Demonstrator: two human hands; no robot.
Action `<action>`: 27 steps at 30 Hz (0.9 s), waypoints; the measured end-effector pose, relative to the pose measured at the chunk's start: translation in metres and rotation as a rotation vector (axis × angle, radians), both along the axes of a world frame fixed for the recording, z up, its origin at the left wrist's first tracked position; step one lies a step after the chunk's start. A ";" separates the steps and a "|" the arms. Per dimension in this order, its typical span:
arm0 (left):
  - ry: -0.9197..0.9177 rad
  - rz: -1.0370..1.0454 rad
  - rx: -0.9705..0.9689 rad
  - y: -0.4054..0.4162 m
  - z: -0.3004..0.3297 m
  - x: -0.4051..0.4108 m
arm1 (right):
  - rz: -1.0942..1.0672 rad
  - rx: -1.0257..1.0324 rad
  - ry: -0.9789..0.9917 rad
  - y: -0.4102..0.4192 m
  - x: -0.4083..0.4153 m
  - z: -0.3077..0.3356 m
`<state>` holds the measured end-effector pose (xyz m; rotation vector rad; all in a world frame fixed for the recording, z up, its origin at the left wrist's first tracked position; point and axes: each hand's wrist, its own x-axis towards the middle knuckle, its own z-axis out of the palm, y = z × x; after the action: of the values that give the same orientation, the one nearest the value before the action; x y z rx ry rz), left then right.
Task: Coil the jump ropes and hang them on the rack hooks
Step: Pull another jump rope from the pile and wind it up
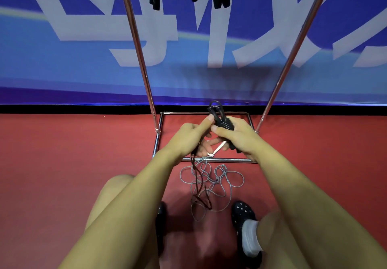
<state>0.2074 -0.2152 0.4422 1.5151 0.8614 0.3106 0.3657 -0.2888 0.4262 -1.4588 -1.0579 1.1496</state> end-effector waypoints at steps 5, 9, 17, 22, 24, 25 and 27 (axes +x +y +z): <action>0.034 -0.060 0.027 0.005 -0.005 -0.002 | -0.057 0.002 -0.045 0.001 0.011 -0.008; -0.040 0.091 0.125 0.006 -0.012 0.002 | -0.124 0.016 0.121 0.002 0.010 -0.006; -0.072 0.251 0.232 0.011 -0.017 0.005 | -0.116 -0.057 0.373 0.004 0.012 -0.002; -0.077 0.224 0.298 0.013 -0.017 0.006 | -0.089 -0.021 0.254 0.003 0.014 -0.005; -0.056 0.211 0.327 0.012 -0.018 0.006 | -0.068 -0.007 0.154 0.002 0.014 -0.008; -0.036 0.201 0.338 0.011 -0.017 0.006 | -0.074 -0.003 0.113 0.001 0.013 -0.008; -0.002 0.172 0.327 0.009 -0.016 0.006 | -0.112 0.001 0.071 0.000 0.012 -0.007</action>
<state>0.2131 -0.2060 0.4264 1.7427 0.9757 0.6024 0.3779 -0.2887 0.4196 -1.4478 -0.9158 1.1127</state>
